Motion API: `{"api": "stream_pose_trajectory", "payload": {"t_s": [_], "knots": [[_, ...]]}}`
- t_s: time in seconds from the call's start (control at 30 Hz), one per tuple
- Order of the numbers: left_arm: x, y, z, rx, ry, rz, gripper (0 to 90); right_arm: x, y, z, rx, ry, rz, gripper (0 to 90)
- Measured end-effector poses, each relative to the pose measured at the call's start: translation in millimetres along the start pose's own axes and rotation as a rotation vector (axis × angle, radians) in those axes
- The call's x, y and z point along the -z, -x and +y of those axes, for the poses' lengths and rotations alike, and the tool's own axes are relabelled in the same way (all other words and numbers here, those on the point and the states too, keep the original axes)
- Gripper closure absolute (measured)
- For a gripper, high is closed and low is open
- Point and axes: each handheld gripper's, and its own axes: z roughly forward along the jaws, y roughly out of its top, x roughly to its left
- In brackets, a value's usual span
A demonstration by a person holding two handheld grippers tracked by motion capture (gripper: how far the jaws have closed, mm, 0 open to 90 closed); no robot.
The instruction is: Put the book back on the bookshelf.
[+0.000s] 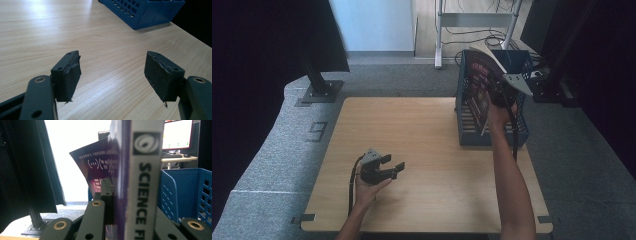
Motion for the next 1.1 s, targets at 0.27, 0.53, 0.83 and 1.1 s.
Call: {"api": "stream_pose_trajectory", "payload": {"t_s": [0.27, 0.53, 0.83, 1.1], "knots": [[3.5, -2.0, 1.4, 0.004, 0.011, 0.004, 29.3, -7.6, 0.7, -4.1, -0.003, 0.004, -0.008, 81.5], [6.5, -3.0, 1.7, 0.005, 0.018, 0.004, 29.3, -14.3, -1.8, -5.6, 0.001, 0.007, -0.012, 81.5], [5.6, -3.6, 1.4, 0.006, 0.015, 0.003, 29.3, -22.4, -8.0, -6.2, 0.022, 0.011, -0.017, 81.5], [5.9, -4.2, 1.3, 0.007, 0.019, 0.005, 29.3, -30.1, -6.9, -12.2, 0.022, 0.009, -0.025, 81.5]]}}
